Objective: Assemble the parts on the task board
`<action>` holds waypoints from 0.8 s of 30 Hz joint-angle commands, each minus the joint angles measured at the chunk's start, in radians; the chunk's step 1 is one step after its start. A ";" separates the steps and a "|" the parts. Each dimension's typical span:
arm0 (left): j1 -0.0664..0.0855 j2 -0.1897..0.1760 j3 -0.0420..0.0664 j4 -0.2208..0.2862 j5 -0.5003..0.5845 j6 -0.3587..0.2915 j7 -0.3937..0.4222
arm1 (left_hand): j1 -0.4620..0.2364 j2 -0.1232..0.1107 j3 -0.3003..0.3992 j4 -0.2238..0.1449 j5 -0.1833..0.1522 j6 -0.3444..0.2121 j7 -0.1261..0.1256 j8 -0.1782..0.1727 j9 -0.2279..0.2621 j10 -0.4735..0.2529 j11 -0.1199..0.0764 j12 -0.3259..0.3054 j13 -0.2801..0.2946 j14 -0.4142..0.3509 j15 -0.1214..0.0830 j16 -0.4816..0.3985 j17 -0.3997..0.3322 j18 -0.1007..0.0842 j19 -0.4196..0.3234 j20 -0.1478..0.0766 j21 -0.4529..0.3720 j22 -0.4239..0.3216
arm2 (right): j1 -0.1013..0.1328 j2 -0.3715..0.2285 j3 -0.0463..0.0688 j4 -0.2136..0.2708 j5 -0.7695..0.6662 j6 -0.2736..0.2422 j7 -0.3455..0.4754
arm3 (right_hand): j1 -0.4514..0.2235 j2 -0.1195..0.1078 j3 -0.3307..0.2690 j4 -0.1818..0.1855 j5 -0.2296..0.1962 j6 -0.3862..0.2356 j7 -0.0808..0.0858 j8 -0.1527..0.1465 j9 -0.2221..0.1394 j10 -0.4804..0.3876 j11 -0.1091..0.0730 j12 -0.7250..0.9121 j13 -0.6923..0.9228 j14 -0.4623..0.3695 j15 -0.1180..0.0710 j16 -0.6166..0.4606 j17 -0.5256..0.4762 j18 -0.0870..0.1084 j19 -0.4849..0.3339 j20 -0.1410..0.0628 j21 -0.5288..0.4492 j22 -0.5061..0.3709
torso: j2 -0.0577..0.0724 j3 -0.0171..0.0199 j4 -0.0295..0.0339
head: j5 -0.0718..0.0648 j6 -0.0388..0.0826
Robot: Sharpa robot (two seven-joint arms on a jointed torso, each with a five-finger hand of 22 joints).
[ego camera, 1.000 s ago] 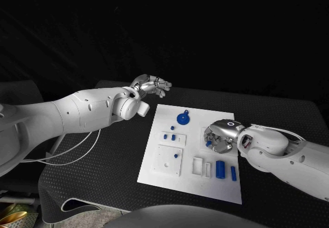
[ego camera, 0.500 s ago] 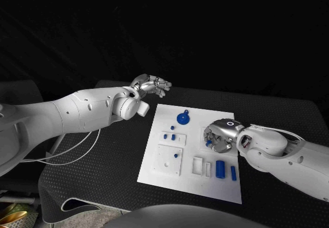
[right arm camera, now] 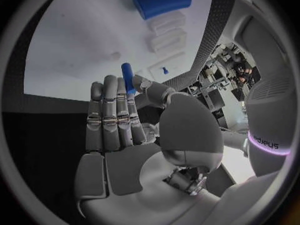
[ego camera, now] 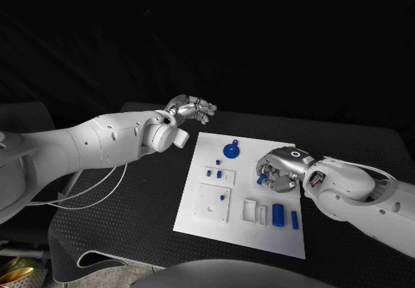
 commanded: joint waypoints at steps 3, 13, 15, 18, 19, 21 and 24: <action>0.001 0.003 0.001 0.000 0.005 0.014 0.009 | -0.005 0.007 0.001 0.005 0.005 -0.005 -0.001 -0.001 0.000 0.000 0.005 0.006 -0.001 0.005 0.001 -0.007 0.002 0.022 0.003 -0.001 -0.007 0.002 | 0.003 0.001 0.007 0.036 0.014 -0.021 0.006 | -0.001 0.003 0.009 0.000 -0.001 0.008 -0.001 0.009 0.026 0.010 -0.002 0.001 0.003 0.009 -0.003 0.007 0.003 0.007 0.010 0.000 0.006 0.020 | 0.001 0.0016 -0.0012 | 0.007 -0.001; 0.001 0.005 0.001 0.002 0.005 0.014 0.009 | -0.005 0.007 0.000 0.006 0.005 -0.005 -0.001 0.000 0.000 0.000 0.004 0.006 -0.001 0.005 0.001 -0.008 0.003 0.022 0.003 -0.001 -0.007 0.002 | 0.000 0.056 0.007 0.060 0.028 -0.022 0.019 | -0.002 0.004 0.010 -0.001 -0.001 0.008 -0.001 0.010 0.027 0.010 -0.002 0.001 0.005 0.010 -0.003 0.007 0.004 0.007 0.011 -0.001 0.007 0.020 | 0.001 0.0025 -0.0020 | 0.021 -0.007; 0.001 0.008 0.001 0.000 0.005 0.014 0.009 | -0.005 0.007 0.000 0.006 0.005 -0.005 -0.002 0.000 0.000 0.000 0.004 0.006 -0.001 0.006 0.001 -0.008 0.003 0.022 0.003 -0.001 -0.007 0.002 | -0.003 0.076 0.007 0.061 0.028 -0.021 0.020 | -0.002 0.004 0.011 -0.001 -0.001 0.007 -0.001 0.010 0.028 0.010 -0.002 0.001 0.005 0.010 -0.003 0.007 0.004 0.007 0.012 -0.001 0.007 0.020 | 0.001 0.0026 -0.0022 | 0.023 -0.007; 0.001 0.010 0.001 0.001 0.005 0.014 0.009 | -0.005 0.007 0.000 0.006 0.005 -0.005 -0.002 0.000 0.000 0.000 0.004 0.006 -0.001 0.006 0.001 -0.008 0.004 0.022 0.003 -0.001 -0.007 0.003 | -0.012 0.111 0.006 0.052 0.006 -0.022 0.018 | -0.002 0.005 0.011 -0.001 -0.001 0.007 -0.001 0.009 0.028 0.009 -0.002 0.001 0.005 0.010 -0.004 0.007 0.004 0.007 0.012 -0.001 0.007 0.020 | 0.001 0.0025 -0.0020 | 0.024 -0.009; 0.001 0.011 0.001 0.000 0.006 0.014 0.009 | -0.005 0.007 0.000 0.006 0.005 -0.005 -0.002 0.000 0.000 0.000 0.004 0.006 -0.001 0.006 0.001 -0.008 0.004 0.022 0.003 -0.001 -0.007 0.003 | -0.015 0.120 0.006 0.048 0.005 -0.022 0.019 | -0.002 0.005 0.011 -0.002 -0.001 0.007 -0.001 0.009 0.028 0.009 -0.002 0.001 0.006 0.010 -0.004 0.007 0.004 0.007 0.012 -0.001 0.007 0.020 | 0.001 0.0025 -0.0020 | 0.024 -0.009; 0.001 0.012 0.001 0.000 0.007 0.013 0.009 | -0.006 0.007 0.000 0.006 0.005 -0.005 -0.002 0.000 0.000 0.000 0.004 0.006 -0.001 0.006 0.001 -0.009 0.004 0.021 0.003 -0.001 -0.007 0.003 | -0.021 0.142 0.003 0.038 -0.004 -0.022 0.019 | -0.002 0.005 0.011 -0.002 -0.001 0.007 -0.001 0.009 0.028 0.009 -0.002 0.000 0.006 0.010 -0.004 0.007 0.005 0.007 0.012 -0.002 0.007 0.020 | 0.001 0.0021 -0.0012 | 0.024 -0.009; 0.001 0.017 0.001 0.000 0.007 0.014 0.008 | -0.007 0.007 -0.001 0.006 0.005 -0.005 -0.002 0.001 0.000 0.000 0.004 0.006 -0.001 0.006 0.001 -0.009 0.004 0.021 0.003 -0.001 -0.008 0.003 | -0.040 0.172 -0.001 0.027 -0.015 -0.020 0.020 | -0.001 0.006 0.011 -0.003 -0.001 0.006 -0.001 0.009 0.029 0.009 -0.002 0.000 0.006 0.010 -0.004 0.007 0.005 0.007 0.012 -0.002 0.008 0.020 | 0.001 0.0026 -0.0003 | 0.027 -0.011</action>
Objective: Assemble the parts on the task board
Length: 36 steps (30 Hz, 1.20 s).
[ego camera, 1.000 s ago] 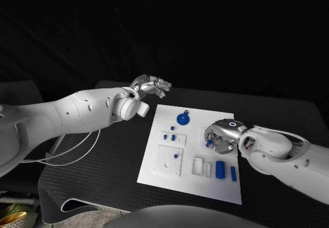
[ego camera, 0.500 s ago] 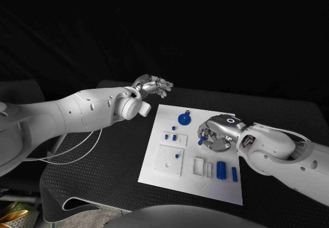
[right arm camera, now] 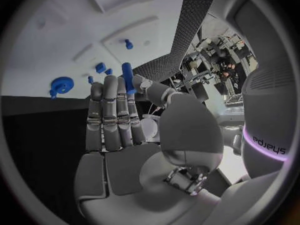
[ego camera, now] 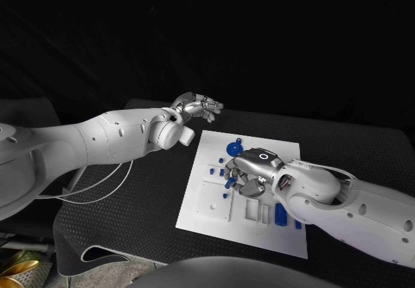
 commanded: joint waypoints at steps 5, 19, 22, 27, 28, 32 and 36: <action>0.001 0.013 0.001 0.001 0.007 0.013 0.009 | -0.005 0.005 -0.001 0.006 0.005 -0.005 -0.002 0.001 0.000 0.000 0.005 0.006 -0.001 0.006 0.001 -0.006 0.002 0.009 0.003 -0.001 -0.004 0.002 | -0.045 0.054 -0.007 -0.026 -0.048 -0.016 0.010 | -0.001 0.007 0.006 -0.004 -0.001 0.005 0.000 0.009 0.029 0.005 0.001 0.000 0.002 0.006 -0.003 0.007 0.002 0.008 0.004 -0.002 0.004 0.020 | 0.000 -0.0005 0.0030 | 0.006 -0.004; 0.001 0.020 0.001 0.002 0.008 0.017 0.007 | -0.005 0.005 -0.001 0.007 0.005 -0.005 -0.002 0.001 0.001 0.001 0.004 0.006 -0.001 0.005 0.002 -0.007 0.003 0.009 0.003 -0.001 -0.005 0.002 | -0.086 0.111 -0.010 -0.082 -0.063 -0.009 0.013 | -0.001 0.008 0.007 -0.007 -0.001 0.005 0.000 0.009 0.031 0.005 0.001 -0.001 0.004 0.006 -0.003 0.006 0.003 0.008 0.005 -0.002 0.005 0.020 | 0.000 -0.0001 0.0019 | 0.021 -0.014; 0.001 0.021 0.001 0.003 0.008 0.017 0.007 | -0.005 0.005 -0.001 0.007 0.005 -0.005 -0.002 0.001 0.001 0.001 0.004 0.006 -0.001 0.005 0.002 -0.007 0.003 0.009 0.003 -0.001 -0.005 0.002 | -0.091 0.117 -0.012 -0.089 -0.064 -0.002 0.014 | -0.001 0.009 0.007 -0.008 -0.001 0.004 0.000 0.009 0.031 0.005 0.001 -0.001 0.004 0.006 -0.003 0.006 0.003 0.008 0.005 -0.002 0.005 0.020 | 0.001 -0.0002 0.0015 | 0.025 -0.017; 0.001 0.022 0.001 0.002 0.008 0.018 0.006 | -0.005 0.006 -0.001 0.007 0.005 -0.005 -0.002 0.002 0.001 0.001 0.004 0.006 -0.001 0.005 0.002 -0.008 0.004 0.009 0.003 -0.001 -0.005 0.003 | -0.096 0.123 -0.016 -0.094 -0.064 0.004 0.015 | -0.002 0.010 0.006 -0.011 -0.001 0.004 0.000 0.009 0.032 0.005 0.001 -0.001 0.005 0.006 -0.003 0.006 0.004 0.008 0.005 -0.003 0.006 0.020 | 0.000 -0.0003 0.0019 | 0.028 -0.022; 0.001 0.022 0.001 0.003 0.008 0.018 0.006 | -0.005 0.006 -0.001 0.007 0.005 -0.005 -0.002 0.002 0.001 0.001 0.004 0.006 -0.001 0.005 0.002 -0.008 0.004 0.009 0.003 -0.001 -0.005 0.003 | -0.097 0.123 -0.016 -0.094 -0.064 0.005 0.015 | -0.002 0.011 0.006 -0.012 -0.001 0.004 0.000 0.009 0.033 0.005 0.001 -0.001 0.006 0.006 -0.003 0.005 0.004 0.008 0.005 -0.003 0.006 0.020 | 0.000 -0.0003 0.0019 | 0.028 -0.022; 0.001 0.024 0.001 0.002 0.008 0.018 0.006 | -0.005 0.006 -0.001 0.007 0.005 -0.005 -0.002 0.002 0.001 0.001 0.004 0.006 -0.001 0.005 0.002 -0.008 0.004 0.009 0.003 -0.001 -0.005 0.003 | -0.099 0.125 -0.018 -0.095 -0.063 0.012 0.016 | -0.003 0.012 0.005 -0.014 -0.001 0.003 0.001 0.009 0.033 0.005 0.001 -0.002 0.007 0.006 -0.003 0.005 0.004 0.008 0.005 -0.003 0.006 0.020 | 0.000 -0.0003 0.0008 | 0.030 -0.025; 0.001 0.025 0.001 0.002 0.008 0.019 0.006 | -0.005 0.006 -0.002 0.007 0.005 -0.005 -0.002 0.002 0.001 0.001 0.004 0.006 -0.001 0.005 0.002 -0.008 0.004 0.009 0.003 -0.001 -0.005 0.003 | -0.100 0.126 -0.020 -0.097 -0.062 0.018 0.018 | -0.003 0.012 0.005 -0.015 -0.001 0.003 0.001 0.009 0.034 0.005 0.001 -0.002 0.007 0.006 -0.003 0.005 0.004 0.008 0.005 -0.003 0.006 0.020 | 0.000 -0.0005 0.0011 | 0.030 -0.027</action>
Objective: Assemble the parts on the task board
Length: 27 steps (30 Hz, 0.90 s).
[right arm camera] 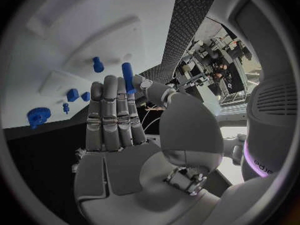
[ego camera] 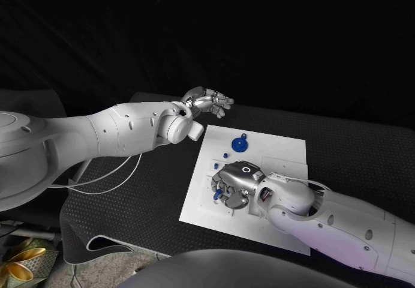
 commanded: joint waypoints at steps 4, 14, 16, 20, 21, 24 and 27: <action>0.001 0.003 0.001 0.002 0.006 0.015 0.007 | -0.005 0.006 -0.002 0.007 0.005 -0.005 -0.002 0.002 0.001 0.001 0.004 0.006 -0.001 0.005 0.002 -0.004 0.001 0.019 0.003 -0.001 -0.005 0.002 | -0.001 0.002 -0.002 -0.002 -0.009 0.031 0.014 | -0.001 0.016 -0.001 -0.011 0.002 0.005 0.002 0.003 0.034 0.004 0.001 -0.002 0.002 0.002 -0.003 0.005 0.001 0.008 0.004 -0.003 0.006 0.020 | -0.001 -0.0002 -0.0010 | 0.003 -0.003; 0.001 0.003 0.001 0.001 0.006 0.015 0.007 | -0.005 0.006 -0.002 0.007 0.005 -0.005 -0.002 0.002 0.001 0.001 0.004 0.006 -0.001 0.005 0.002 -0.005 0.002 0.019 0.002 -0.001 -0.006 0.002 | -0.008 0.006 -0.005 -0.010 -0.006 0.048 0.016 | -0.005 0.021 -0.004 -0.019 0.002 0.004 0.002 0.004 0.037 0.004 0.001 -0.003 0.005 0.002 -0.003 0.004 0.003 0.008 0.004 -0.003 0.007 0.020 | -0.001 0.0004 -0.0010 | 0.005 -0.006; 0.001 0.003 0.001 0.001 0.006 0.015 0.006 | -0.005 0.006 -0.002 0.007 0.005 -0.005 -0.002 0.002 0.001 0.001 0.004 0.006 -0.001 0.005 0.002 -0.006 0.003 0.019 0.002 -0.001 -0.006 0.002 | -0.008 0.007 -0.006 -0.013 -0.006 0.050 0.016 | -0.005 0.021 -0.004 -0.020 0.002 0.004 0.002 0.003 0.038 0.004 0.001 -0.003 0.006 0.002 -0.003 0.004 0.003 0.008 0.004 -0.003 0.007 0.020 | 0.000 0.0008 -0.0012 | 0.007 -0.007; 0.001 0.003 0.001 0.001 0.006 0.015 0.006 | -0.005 0.006 -0.002 0.007 0.005 -0.005 -0.002 0.002 0.001 0.001 0.004 0.006 -0.001 0.005 0.002 -0.006 0.003 0.019 0.002 -0.001 -0.006 0.002 | -0.008 0.009 -0.007 -0.016 -0.006 0.050 0.016 | -0.006 0.022 -0.005 -0.021 0.002 0.004 0.002 0.003 0.038 0.004 0.001 -0.003 0.006 0.002 -0.003 0.004 0.004 0.008 0.004 -0.003 0.007 0.020 | 0.000 0.0008 -0.0018 | 0.006 -0.006; 0.001 0.003 0.001 0.001 0.006 0.014 0.006 | -0.005 0.006 -0.002 0.007 0.005 -0.005 -0.002 0.002 0.001 0.001 0.004 0.006 -0.001 0.005 0.002 -0.006 0.003 0.019 0.002 -0.001 -0.006 0.002 | -0.008 0.009 -0.007 -0.017 -0.006 0.050 0.015 | -0.006 0.022 -0.005 -0.022 0.002 0.004 0.002 0.003 0.038 0.004 0.001 -0.003 0.007 0.002 -0.003 0.003 0.004 0.008 0.003 -0.003 0.007 0.020 | 0.000 0.0005 -0.0019 | 0.006 -0.006; 0.001 0.003 0.001 0.001 0.006 0.015 0.006 | -0.005 0.006 -0.002 0.007 0.005 -0.005 -0.002 0.002 0.001 0.001 0.004 0.006 -0.001 0.005 0.002 -0.006 0.003 0.018 0.002 -0.001 -0.006 0.003 | -0.008 0.010 -0.007 -0.021 -0.009 0.050 0.013 | -0.006 0.023 -0.005 -0.023 0.002 0.004 0.002 0.003 0.039 0.004 0.001 -0.003 0.007 0.002 -0.003 0.003 0.004 0.008 0.003 -0.003 0.007 0.020 | 0.000 0.0001 -0.0022 | 0.005 -0.006; 0.001 0.003 0.001 0.002 0.006 0.015 0.006 | -0.005 0.006 -0.002 0.007 0.005 -0.005 -0.002 0.002 0.001 0.001 0.005 0.006 -0.001 0.005 0.002 -0.007 0.004 0.018 0.002 -0.001 -0.007 0.003 | -0.008 0.013 -0.009 -0.025 -0.025 0.051 0.006 | -0.007 0.023 -0.005 -0.024 0.002 0.004 0.002 0.003 0.039 0.003 0.001 -0.004 0.008 0.002 -0.003 0.003 0.004 0.008 0.003 -0.003 0.008 0.020 | 0.000 0.0000 -0.0022 | 0.005 -0.006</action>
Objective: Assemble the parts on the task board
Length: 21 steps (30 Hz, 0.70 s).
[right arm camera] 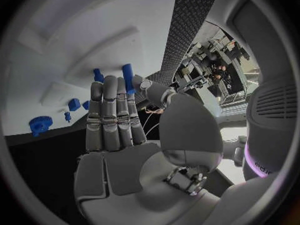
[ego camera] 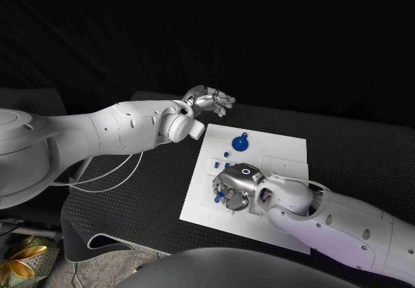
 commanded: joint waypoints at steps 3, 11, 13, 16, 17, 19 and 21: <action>0.001 0.001 0.001 0.002 0.006 0.014 0.006 | -0.006 0.006 0.001 0.005 0.005 -0.005 -0.002 0.002 0.001 0.000 0.005 0.006 -0.001 0.005 0.002 -0.007 0.002 0.009 0.002 -0.001 -0.007 0.001 | -0.001 0.010 -0.005 -0.009 -0.052 0.022 -0.010 | -0.001 0.009 0.000 -0.009 0.006 0.009 -0.001 0.004 0.039 0.003 0.001 -0.001 0.002 0.003 -0.004 0.003 0.001 0.013 0.003 -0.003 0.004 0.020 | 0.000 -0.0008 -0.0004 | -0.002 0.001; 0.001 0.003 0.001 0.003 0.006 0.014 0.005 | -0.006 0.007 0.001 0.005 0.005 -0.005 -0.002 0.003 0.001 0.000 0.005 0.006 -0.001 0.005 0.002 -0.008 0.003 0.009 0.002 -0.001 -0.007 0.002 | -0.001 0.032 -0.025 -0.014 -0.074 0.050 -0.022 | -0.002 0.009 0.000 -0.011 0.006 0.009 -0.001 0.004 0.040 0.003 0.001 -0.001 0.003 0.003 -0.004 0.003 0.002 0.013 0.003 -0.003 0.004 0.020 | 0.000 -0.0008 0.0008 | -0.003 0.001; 0.001 0.003 0.001 0.003 0.006 0.014 0.005 | -0.006 0.007 0.001 0.005 0.005 -0.005 -0.002 0.003 0.001 0.000 0.005 0.006 -0.001 0.005 0.002 -0.008 0.003 0.009 0.002 -0.001 -0.007 0.002 | -0.001 0.036 -0.027 -0.014 -0.074 0.057 -0.025 | -0.002 0.008 0.000 -0.012 0.006 0.009 -0.001 0.004 0.040 0.003 0.001 -0.002 0.003 0.003 -0.004 0.003 0.002 0.013 0.003 -0.003 0.004 0.020 | 0.000 -0.0011 0.0008 | -0.004 0.000; 0.001 0.002 0.001 0.004 0.006 0.015 0.004 | -0.006 0.007 0.001 0.005 0.005 -0.005 -0.002 0.003 0.001 0.000 0.005 0.006 -0.001 0.005 0.002 -0.008 0.003 0.009 0.002 -0.001 -0.007 0.002 | -0.001 0.039 -0.029 -0.014 -0.074 0.058 -0.028 | -0.003 0.008 0.000 -0.012 0.006 0.008 -0.001 0.004 0.040 0.002 0.002 -0.002 0.004 0.003 -0.004 0.002 0.002 0.013 0.002 -0.002 0.004 0.020 | 0.000 -0.0018 0.0011 | -0.004 0.000; 0.001 0.002 0.001 0.004 0.006 0.015 0.004 | -0.006 0.007 0.001 0.005 0.005 -0.005 -0.002 0.003 0.001 0.000 0.005 0.006 -0.001 0.005 0.002 -0.008 0.003 0.009 0.002 -0.001 -0.007 0.002 | -0.001 0.040 -0.029 -0.014 -0.074 0.058 -0.028 | -0.003 0.008 0.000 -0.013 0.006 0.008 -0.001 0.004 0.040 0.002 0.002 -0.002 0.004 0.003 -0.004 0.002 0.002 0.013 0.002 -0.002 0.004 0.020 | 0.000 -0.0019 0.0008 | -0.005 0.000; 0.002 0.002 0.001 0.005 0.006 0.016 0.004 | -0.006 0.007 0.001 0.005 0.005 -0.005 -0.002 0.003 0.001 0.000 0.005 0.006 -0.001 0.005 0.002 -0.008 0.003 0.009 0.002 -0.001 -0.008 0.002 | -0.001 0.041 -0.029 -0.016 -0.072 0.058 -0.029 | -0.005 0.008 0.000 -0.013 0.006 0.007 -0.001 0.003 0.041 0.001 0.002 -0.003 0.005 0.002 -0.003 0.001 0.002 0.013 0.001 -0.002 0.004 0.020 | 0.000 -0.0020 0.0005 | -0.005 0.000; 0.002 0.002 0.001 0.005 0.006 0.016 0.003 | -0.006 0.006 0.001 0.005 0.005 -0.005 -0.002 0.003 0.001 0.000 0.005 0.006 -0.001 0.005 0.002 -0.009 0.004 0.009 0.002 -0.001 -0.008 0.002 | -0.001 0.041 -0.029 -0.016 -0.066 0.054 -0.031 | -0.007 0.007 0.001 -0.013 0.006 0.006 0.000 0.003 0.041 -0.001 0.003 -0.004 0.005 0.001 -0.003 0.000 0.003 0.013 0.000 -0.001 0.003 0.020 | 0.000 -0.0013 0.0002 | -0.005 0.000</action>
